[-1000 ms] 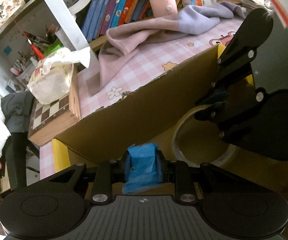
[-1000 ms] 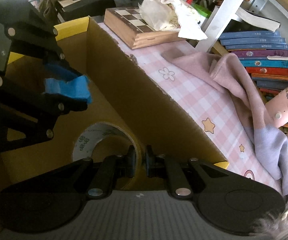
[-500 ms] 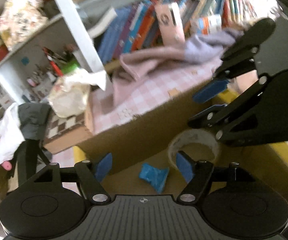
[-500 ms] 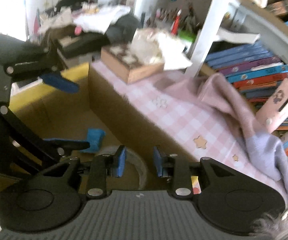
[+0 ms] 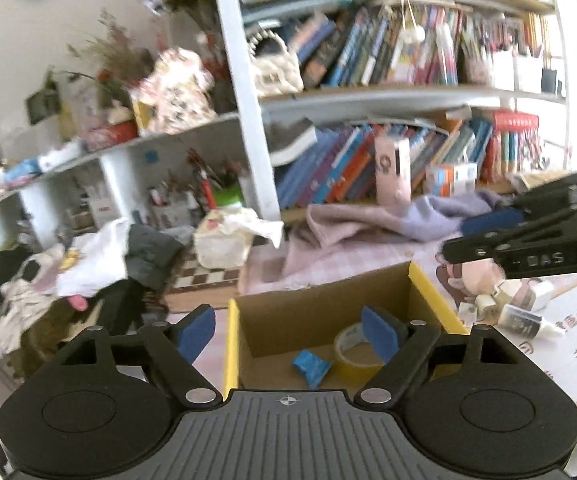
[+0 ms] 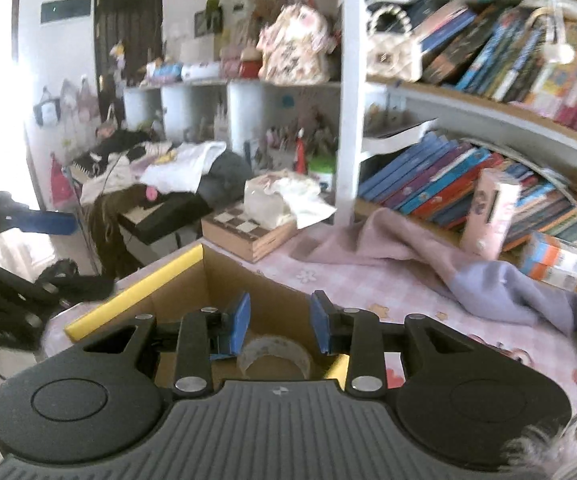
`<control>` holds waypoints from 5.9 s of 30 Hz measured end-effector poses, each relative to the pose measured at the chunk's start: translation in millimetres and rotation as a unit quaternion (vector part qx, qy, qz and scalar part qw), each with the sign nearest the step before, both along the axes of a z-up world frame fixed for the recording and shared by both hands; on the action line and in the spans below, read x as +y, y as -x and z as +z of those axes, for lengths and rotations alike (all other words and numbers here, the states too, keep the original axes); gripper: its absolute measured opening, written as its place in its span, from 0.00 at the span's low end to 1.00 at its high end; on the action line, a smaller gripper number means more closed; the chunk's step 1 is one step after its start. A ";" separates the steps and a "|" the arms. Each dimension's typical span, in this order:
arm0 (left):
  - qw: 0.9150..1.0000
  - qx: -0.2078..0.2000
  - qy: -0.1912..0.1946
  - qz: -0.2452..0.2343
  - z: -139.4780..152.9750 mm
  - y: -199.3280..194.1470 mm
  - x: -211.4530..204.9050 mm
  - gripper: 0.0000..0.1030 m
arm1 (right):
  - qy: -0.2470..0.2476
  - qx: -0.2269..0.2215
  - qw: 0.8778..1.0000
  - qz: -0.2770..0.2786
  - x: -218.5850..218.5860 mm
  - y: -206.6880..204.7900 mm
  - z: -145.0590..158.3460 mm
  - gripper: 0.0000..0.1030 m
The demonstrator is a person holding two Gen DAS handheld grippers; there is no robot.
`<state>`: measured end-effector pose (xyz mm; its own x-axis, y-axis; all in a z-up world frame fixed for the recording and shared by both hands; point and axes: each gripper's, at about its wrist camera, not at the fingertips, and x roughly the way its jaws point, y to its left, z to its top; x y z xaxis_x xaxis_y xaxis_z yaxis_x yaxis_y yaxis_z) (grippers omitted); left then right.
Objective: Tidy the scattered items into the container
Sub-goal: 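Lift both tools out of the box and move back toward the items, then grasp the white block with the right gripper while the left approaches the white tube, then close the left gripper on the white tube while the right holds the block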
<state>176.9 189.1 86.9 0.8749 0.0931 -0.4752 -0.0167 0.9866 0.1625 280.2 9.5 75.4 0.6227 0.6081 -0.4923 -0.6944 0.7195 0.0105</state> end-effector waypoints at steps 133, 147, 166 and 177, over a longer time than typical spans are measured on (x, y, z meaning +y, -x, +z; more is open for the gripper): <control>0.975 0.188 0.099 0.062 -129.4 -146.8 -263.4 0.89 | 0.015 0.178 0.979 -0.098 -225.1 -139.3 -164.9 0.81; 0.963 0.231 0.135 0.046 -159.7 -191.1 -282.5 0.79 | 0.031 0.186 0.971 -0.148 -283.0 -141.8 -163.8 0.53; 0.952 0.251 0.162 0.074 -172.3 -189.5 -272.3 0.40 | 0.044 0.177 0.969 -0.165 -297.8 -132.0 -164.6 0.55; 0.958 0.245 0.131 0.072 -174.4 -191.9 -279.1 0.39 | 0.057 0.176 0.968 -0.172 -294.6 -132.9 -167.1 0.60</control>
<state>368.8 -90.0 -87.4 0.5286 0.0172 -0.8487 -0.1406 0.9878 -0.0675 413.2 -285.1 -91.7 0.5608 0.3230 -0.7623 -0.3812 0.9181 0.1086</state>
